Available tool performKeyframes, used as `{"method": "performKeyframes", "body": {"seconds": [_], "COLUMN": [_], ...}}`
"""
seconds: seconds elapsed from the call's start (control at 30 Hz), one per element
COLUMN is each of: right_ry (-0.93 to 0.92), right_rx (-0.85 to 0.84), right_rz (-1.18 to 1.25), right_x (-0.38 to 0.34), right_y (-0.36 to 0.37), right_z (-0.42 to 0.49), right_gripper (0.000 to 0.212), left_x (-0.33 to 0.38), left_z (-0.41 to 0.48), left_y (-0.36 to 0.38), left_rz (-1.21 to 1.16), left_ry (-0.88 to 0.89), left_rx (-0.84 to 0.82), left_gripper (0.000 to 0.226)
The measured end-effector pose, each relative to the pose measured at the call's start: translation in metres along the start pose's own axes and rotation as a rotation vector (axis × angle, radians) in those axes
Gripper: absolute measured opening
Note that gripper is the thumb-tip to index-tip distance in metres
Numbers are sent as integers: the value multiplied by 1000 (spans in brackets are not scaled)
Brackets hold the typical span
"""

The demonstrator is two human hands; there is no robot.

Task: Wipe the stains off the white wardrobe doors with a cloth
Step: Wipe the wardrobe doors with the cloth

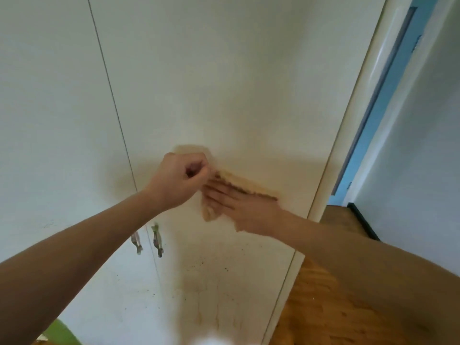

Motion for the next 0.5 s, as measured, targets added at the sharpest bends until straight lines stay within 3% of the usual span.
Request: {"method": "performKeyframes", "body": {"seconds": [0.1,0.17,0.27,0.37,0.5], "right_ry": [-179,-253,-160,-116,-168], "right_rx": [-219,-241,-146,-29,15], "right_rz": [103,182,312,344,245], "right_x": [-42,-45,-40,-47,-72], "right_y": [34,32,6,-19,-36], "right_z": [25,47,85,133,196], "right_gripper": [70,64,42,45,44], "left_x": [-28,-47,-68,-88,-109], "left_z": [-8,-9,-9,-8,-10], "left_y": [-23,-49,-87,-110,-132], "left_rz": [76,109,58,-31,-238], "left_ry": [4,-29,-45,-95,-390], "left_rx": [25,93,120,-43,-362], "left_gripper": [33,28,4,11,21]}}
Point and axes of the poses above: each hand's wrist, its own z-axis towards the middle knuckle, its own y-axis out of the palm, x = y × z, the point moved 8 cm from there along z, towards the middle knuckle, and after that the axes turned 15 degrees about x, right-handed, at the moved point
